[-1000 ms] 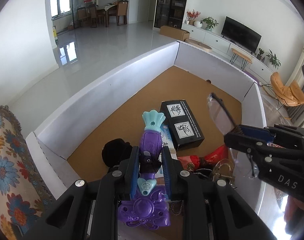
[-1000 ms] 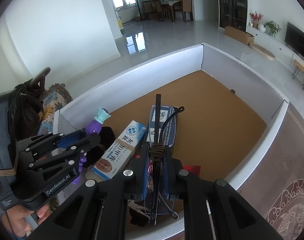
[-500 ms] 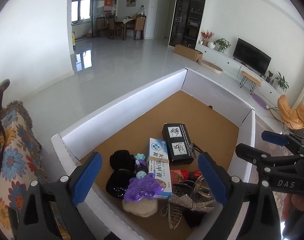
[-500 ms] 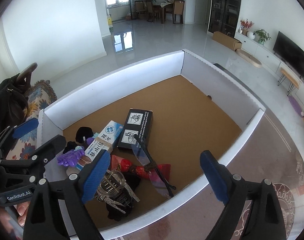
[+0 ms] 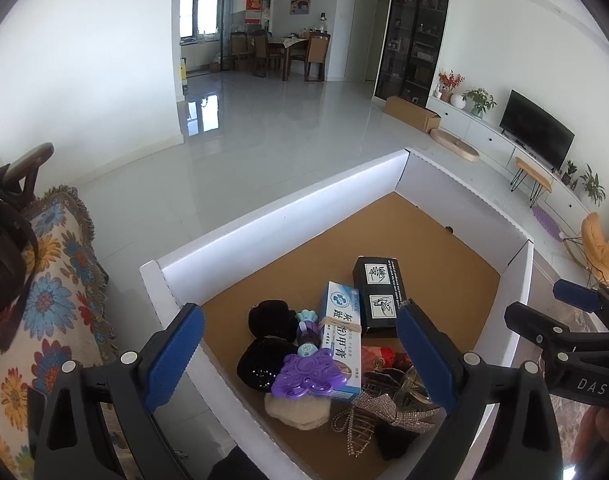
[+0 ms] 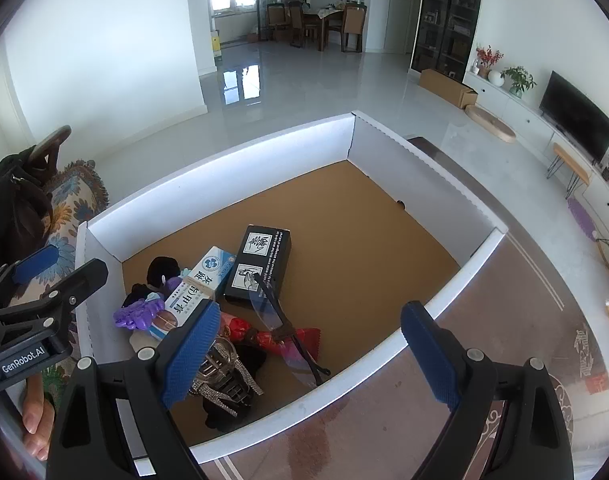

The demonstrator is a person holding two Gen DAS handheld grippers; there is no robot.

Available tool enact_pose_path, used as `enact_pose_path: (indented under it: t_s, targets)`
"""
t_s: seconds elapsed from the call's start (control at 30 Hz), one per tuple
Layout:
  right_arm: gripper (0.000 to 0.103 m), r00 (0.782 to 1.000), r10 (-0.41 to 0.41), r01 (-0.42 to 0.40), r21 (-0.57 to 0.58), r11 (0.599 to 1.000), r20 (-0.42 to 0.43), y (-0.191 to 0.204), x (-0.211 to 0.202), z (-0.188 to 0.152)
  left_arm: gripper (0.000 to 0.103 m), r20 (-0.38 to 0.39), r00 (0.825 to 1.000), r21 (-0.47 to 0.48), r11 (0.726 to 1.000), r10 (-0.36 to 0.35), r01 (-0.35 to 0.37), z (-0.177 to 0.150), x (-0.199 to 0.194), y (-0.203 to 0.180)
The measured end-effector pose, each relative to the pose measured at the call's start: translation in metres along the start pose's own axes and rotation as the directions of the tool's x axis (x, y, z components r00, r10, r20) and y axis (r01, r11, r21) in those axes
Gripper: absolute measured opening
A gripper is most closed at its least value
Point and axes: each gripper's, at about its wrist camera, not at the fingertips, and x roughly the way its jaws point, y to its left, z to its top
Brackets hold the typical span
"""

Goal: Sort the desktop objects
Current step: 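Withdraw both open tools from above the bin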

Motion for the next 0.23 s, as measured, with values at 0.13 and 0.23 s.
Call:
enact_pose_path:
  t_s: [0.13,0.23]
  targets:
    - [0.092,1.000,0.003,-0.003,0.010,1.000,-0.005,-0.0021,0.0032,-0.0042,0.098,-0.015,1.000,-0.054,0.998,0.011,-0.012,-0.0047,0.0033,0.0044]
    - [0.092,1.000,0.005,-0.005,0.017,1.000,-0.008,-0.0039,0.0053,-0.0063,0.098,0.016,0.999,-0.044,0.998,0.039,-0.038,-0.0089,-0.0014,0.0023]
